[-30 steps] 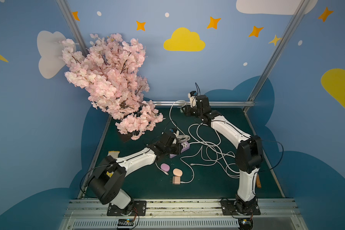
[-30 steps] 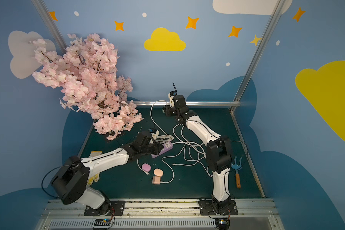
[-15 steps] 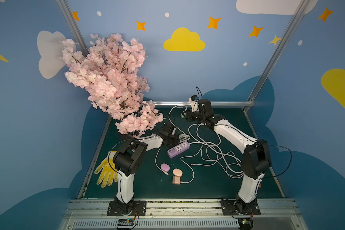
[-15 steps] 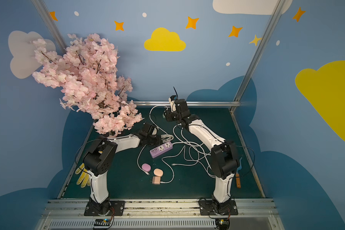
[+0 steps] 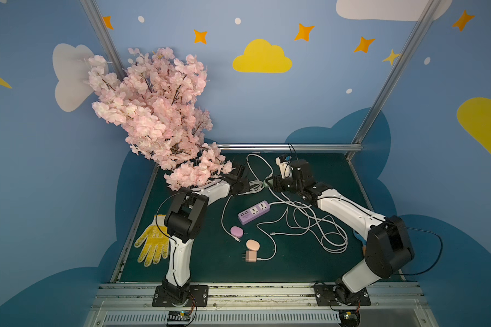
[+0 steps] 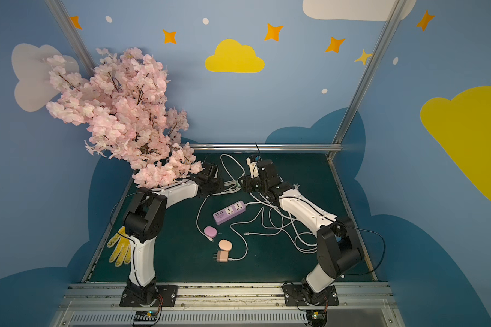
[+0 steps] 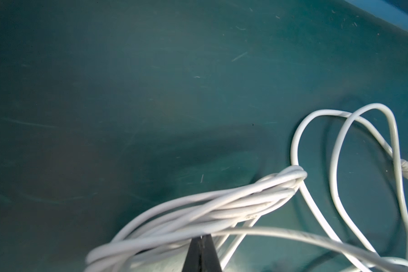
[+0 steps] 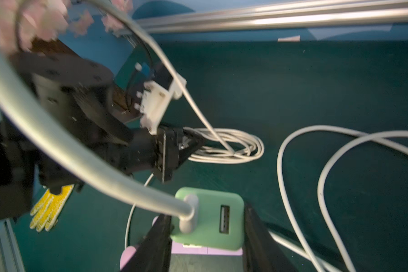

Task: Charge the bluetooth headset
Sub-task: Move the socket to the center of the board.

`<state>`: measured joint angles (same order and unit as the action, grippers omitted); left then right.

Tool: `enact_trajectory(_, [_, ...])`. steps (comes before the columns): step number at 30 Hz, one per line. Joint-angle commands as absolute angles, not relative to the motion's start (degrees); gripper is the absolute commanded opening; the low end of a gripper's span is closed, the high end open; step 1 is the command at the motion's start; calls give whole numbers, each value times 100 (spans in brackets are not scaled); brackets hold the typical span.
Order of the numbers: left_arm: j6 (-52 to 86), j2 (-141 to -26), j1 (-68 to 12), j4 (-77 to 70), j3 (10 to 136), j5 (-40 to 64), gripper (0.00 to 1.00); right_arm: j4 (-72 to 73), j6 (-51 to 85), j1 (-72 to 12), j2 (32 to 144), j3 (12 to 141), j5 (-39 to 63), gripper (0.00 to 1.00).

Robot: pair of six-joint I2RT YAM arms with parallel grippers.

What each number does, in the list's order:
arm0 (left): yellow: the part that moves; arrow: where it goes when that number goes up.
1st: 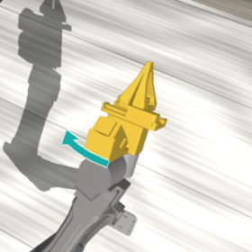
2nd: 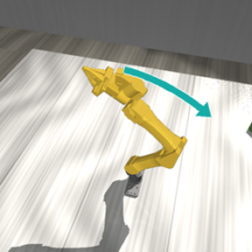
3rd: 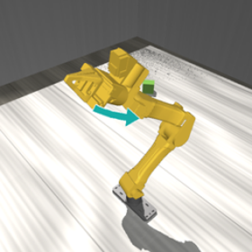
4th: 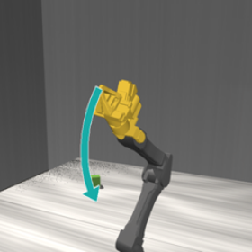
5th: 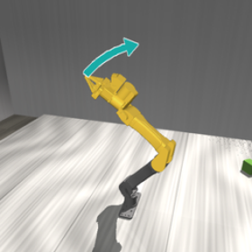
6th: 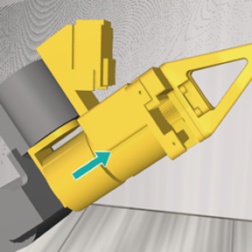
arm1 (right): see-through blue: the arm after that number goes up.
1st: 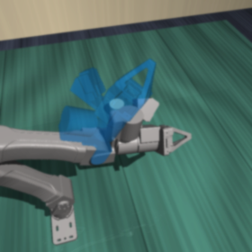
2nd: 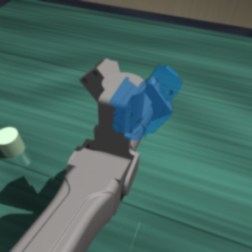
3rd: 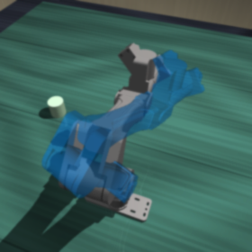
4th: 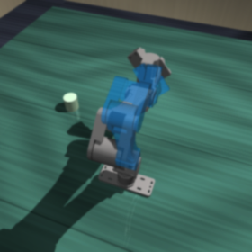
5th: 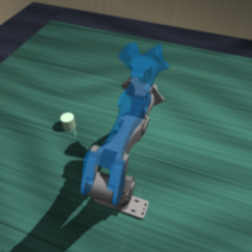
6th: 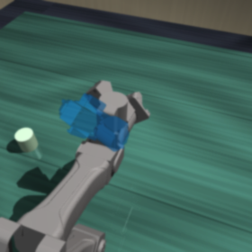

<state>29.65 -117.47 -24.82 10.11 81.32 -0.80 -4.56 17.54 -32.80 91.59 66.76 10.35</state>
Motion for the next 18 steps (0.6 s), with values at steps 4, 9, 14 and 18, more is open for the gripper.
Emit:
enact_trajectory(4, [3272, -10843, -2827, 1072, 6941, 204, 5, -74, 1079, -3598, 9300, 6321, 1048, 0])
enact_trajectory(9, [3858, -10193, -3128, 771, 5963, 375, 8, 265, 707, -3753, 9515, 6019, 984, 0])
enact_trajectory(14, [4203, -9713, -3411, 750, 5450, 327, 14, 758, 684, -3762, 9594, 5596, 965, 0])
enact_trajectory(18, [4436, -9487, -3445, 940, 5232, 126, 13, 980, 720, -3753, 9507, 5334, 853, 0])
